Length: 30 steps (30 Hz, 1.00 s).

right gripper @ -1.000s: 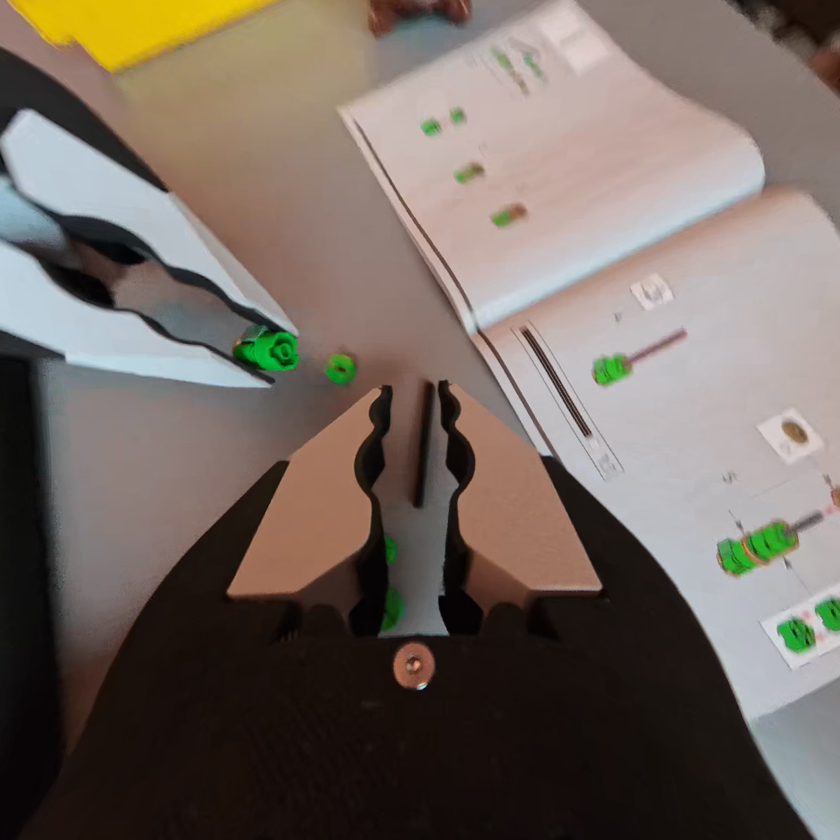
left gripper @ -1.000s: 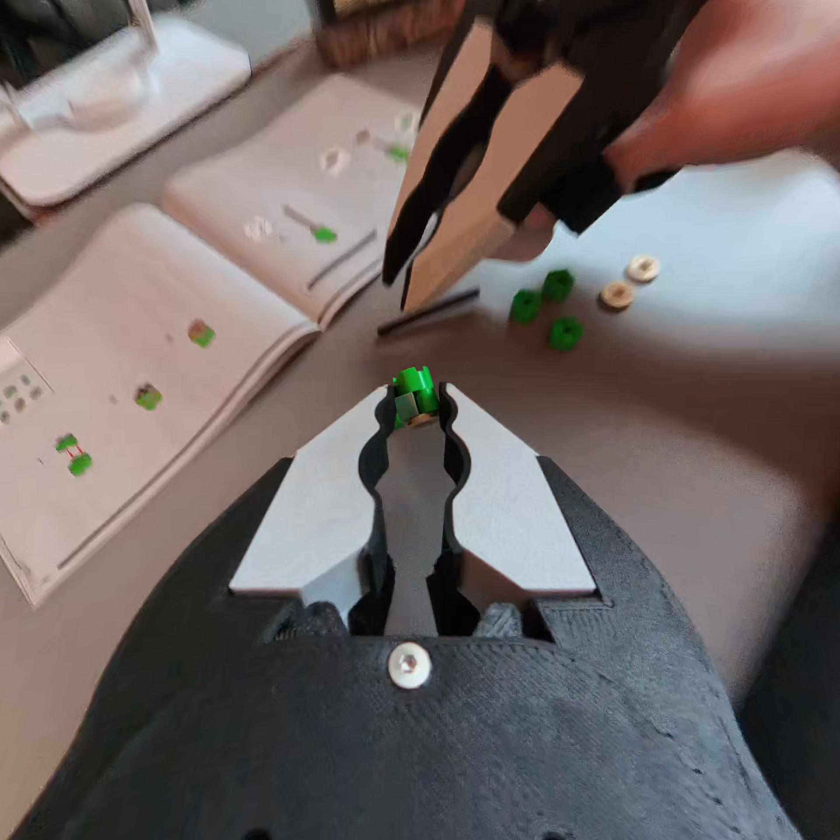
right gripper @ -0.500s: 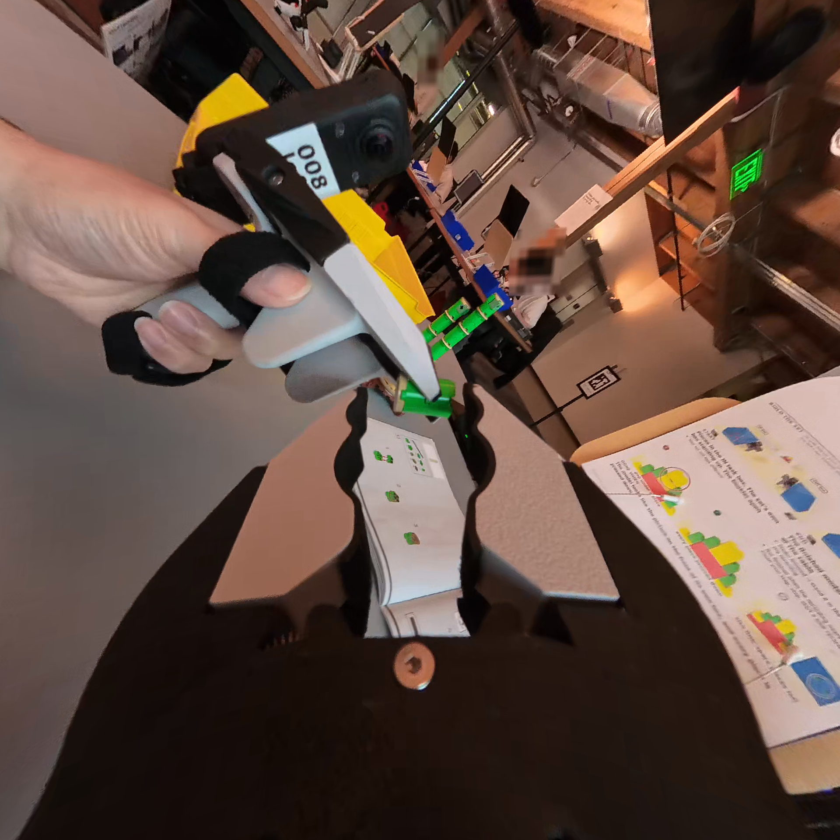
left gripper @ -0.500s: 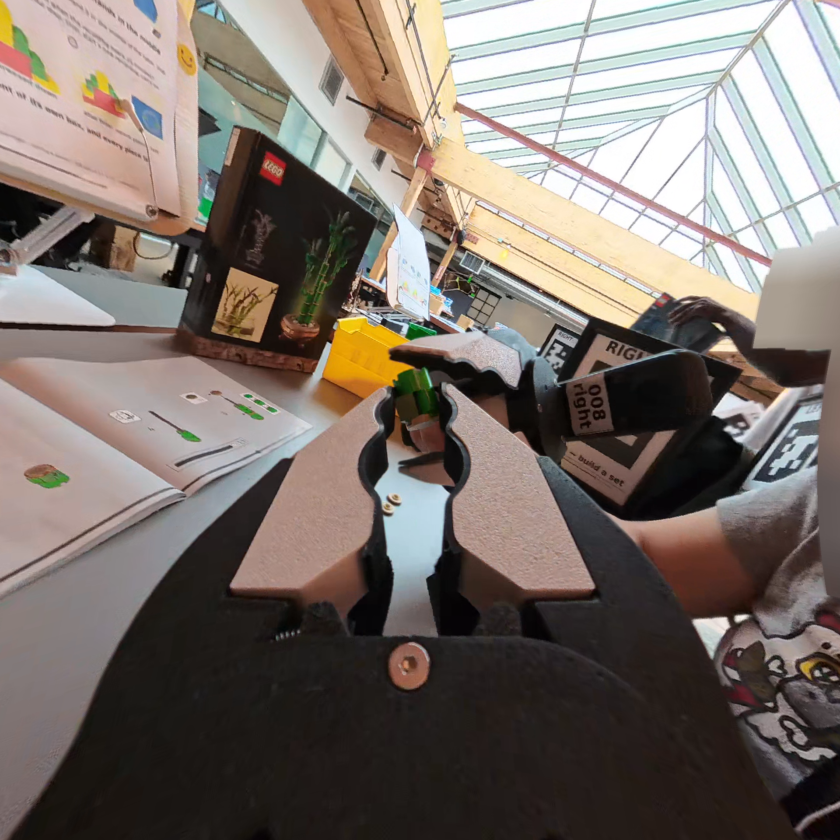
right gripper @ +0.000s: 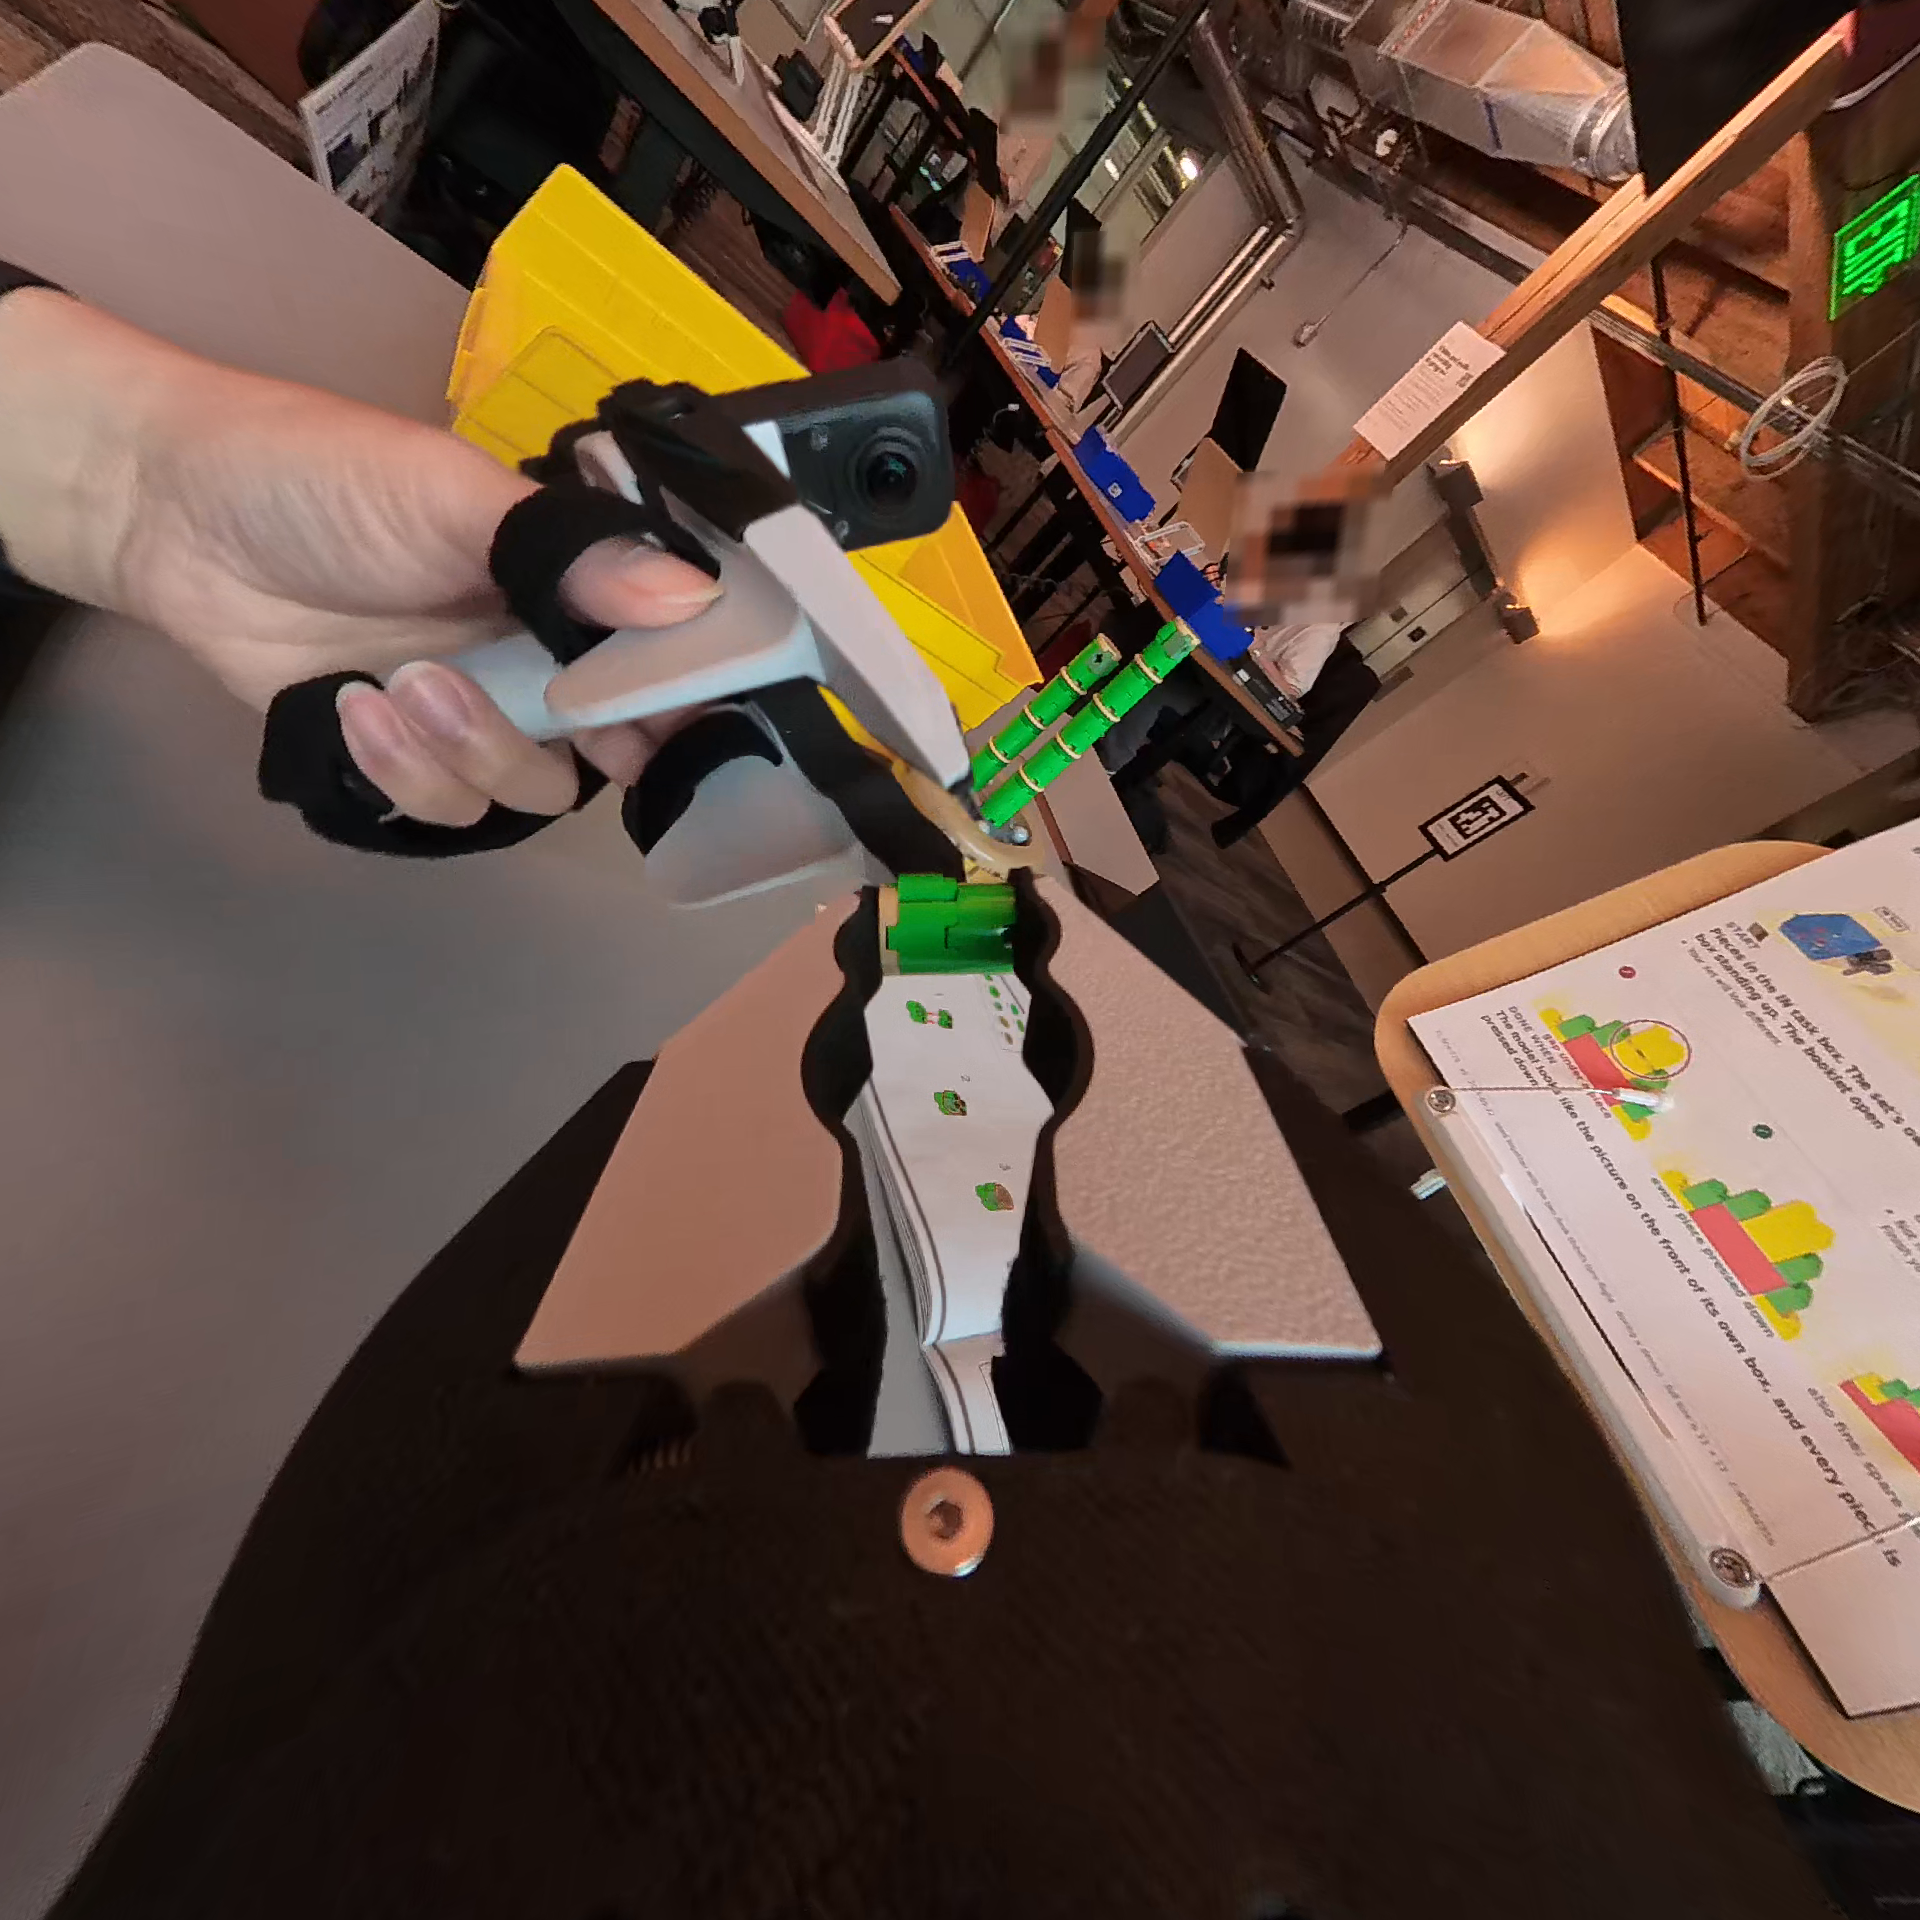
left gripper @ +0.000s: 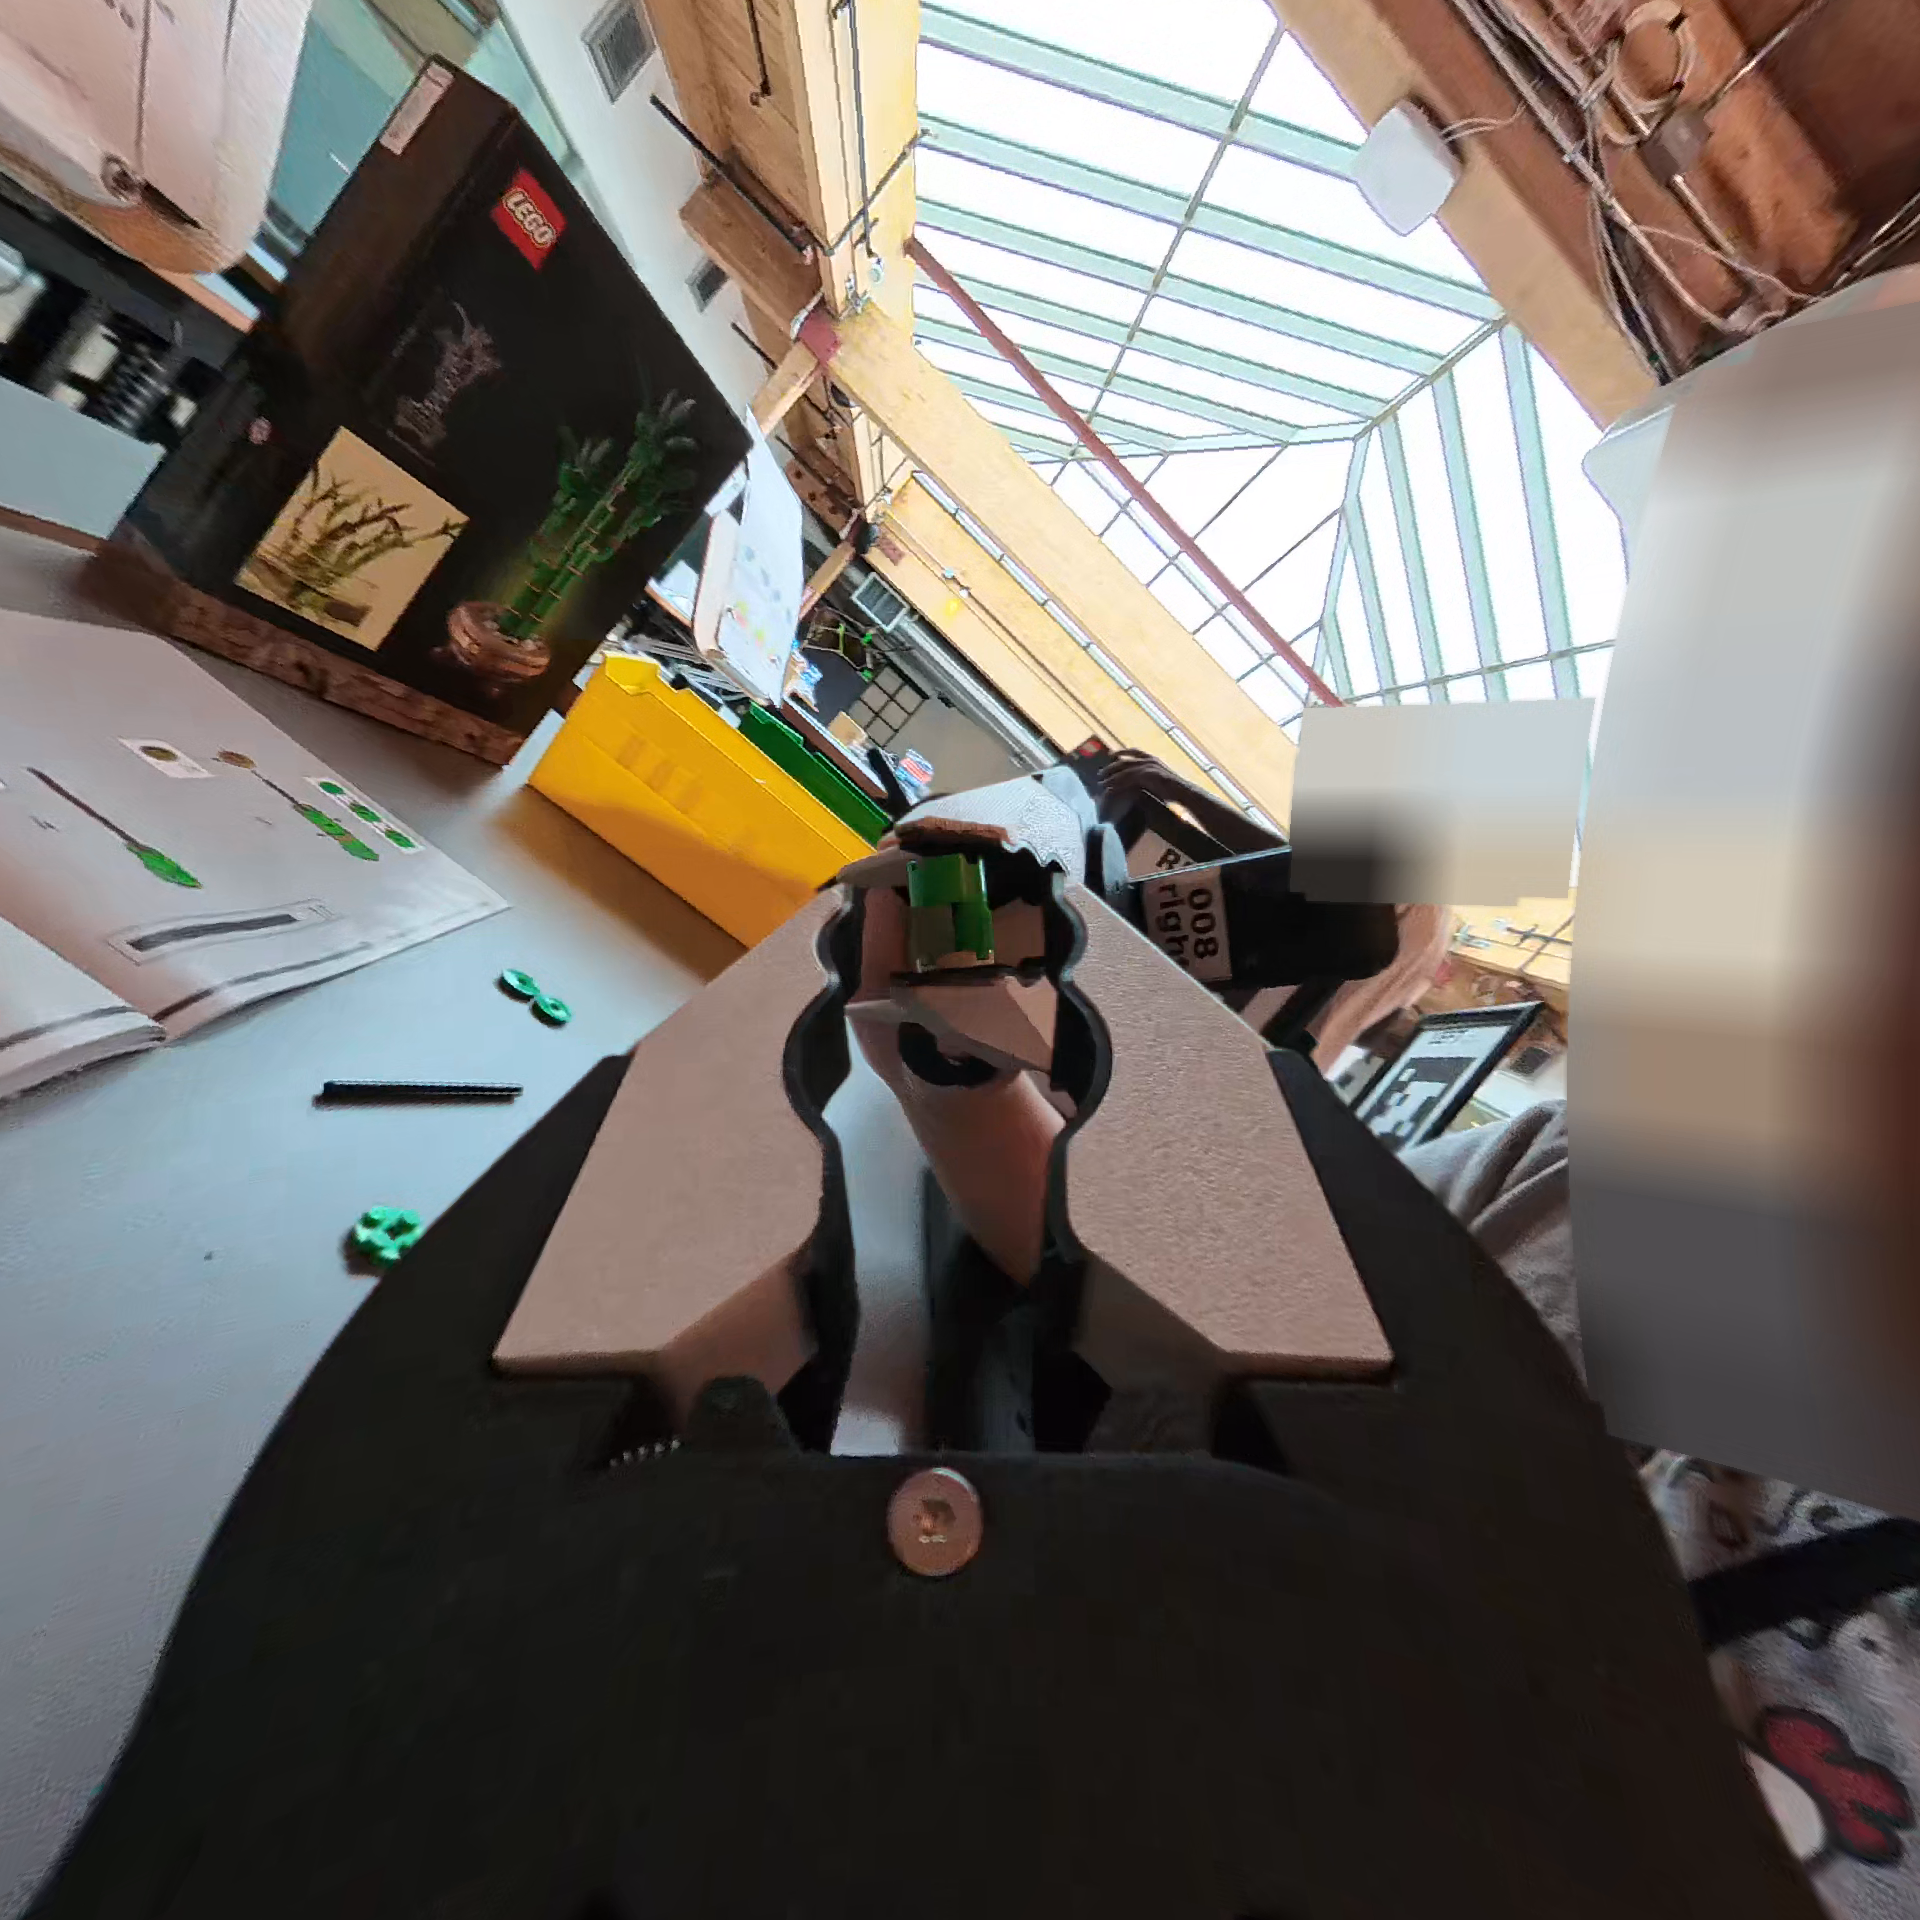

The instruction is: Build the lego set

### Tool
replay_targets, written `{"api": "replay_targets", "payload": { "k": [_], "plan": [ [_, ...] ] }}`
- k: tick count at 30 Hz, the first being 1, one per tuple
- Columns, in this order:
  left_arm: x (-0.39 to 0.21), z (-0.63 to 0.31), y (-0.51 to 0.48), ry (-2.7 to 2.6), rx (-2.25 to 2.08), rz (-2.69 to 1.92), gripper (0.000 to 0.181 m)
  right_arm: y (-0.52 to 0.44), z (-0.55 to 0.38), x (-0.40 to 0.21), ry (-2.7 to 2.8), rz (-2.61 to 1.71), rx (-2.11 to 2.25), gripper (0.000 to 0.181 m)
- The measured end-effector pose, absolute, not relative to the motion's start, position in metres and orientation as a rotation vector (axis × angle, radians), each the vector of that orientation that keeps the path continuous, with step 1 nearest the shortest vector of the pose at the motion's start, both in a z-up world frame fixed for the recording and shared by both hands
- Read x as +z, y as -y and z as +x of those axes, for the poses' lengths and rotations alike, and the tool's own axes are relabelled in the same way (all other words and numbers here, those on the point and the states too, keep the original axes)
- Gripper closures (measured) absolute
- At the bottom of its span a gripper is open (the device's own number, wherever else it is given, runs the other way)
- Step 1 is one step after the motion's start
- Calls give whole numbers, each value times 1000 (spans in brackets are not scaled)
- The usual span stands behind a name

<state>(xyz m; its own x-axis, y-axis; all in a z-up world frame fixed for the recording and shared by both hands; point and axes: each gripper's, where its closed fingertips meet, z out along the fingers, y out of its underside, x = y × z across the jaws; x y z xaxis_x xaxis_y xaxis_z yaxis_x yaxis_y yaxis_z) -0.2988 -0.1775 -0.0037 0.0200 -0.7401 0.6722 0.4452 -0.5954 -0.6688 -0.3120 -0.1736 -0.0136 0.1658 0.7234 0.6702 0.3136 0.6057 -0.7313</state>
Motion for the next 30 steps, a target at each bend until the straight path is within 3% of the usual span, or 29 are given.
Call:
{"api": "replay_targets", "payload": {
  "k": [4,6,9,22,25,30],
  "plan": [
    [-14,-288,182,-394,-1724,-1501,138,178,-314,-21,1483,-905,331,157],
    [-19,-282,186,-439,-1715,-1535,144,182,-317,-27,1521,-869,303,157],
    [-24,-278,189,-485,-1683,-1565,167,185,-320,-30,1534,-814,275,157],
    [-31,-277,195,-608,-1587,-1620,167,189,-319,-33,1554,-751,291,157],
    [-25,-283,190,-617,-1476,-1579,167,172,-309,-26,1507,-805,241,136],
    [-32,-300,174,-670,-1111,-1589,166,123,-259,-40,1502,-1091,196,137]
  ]
}}
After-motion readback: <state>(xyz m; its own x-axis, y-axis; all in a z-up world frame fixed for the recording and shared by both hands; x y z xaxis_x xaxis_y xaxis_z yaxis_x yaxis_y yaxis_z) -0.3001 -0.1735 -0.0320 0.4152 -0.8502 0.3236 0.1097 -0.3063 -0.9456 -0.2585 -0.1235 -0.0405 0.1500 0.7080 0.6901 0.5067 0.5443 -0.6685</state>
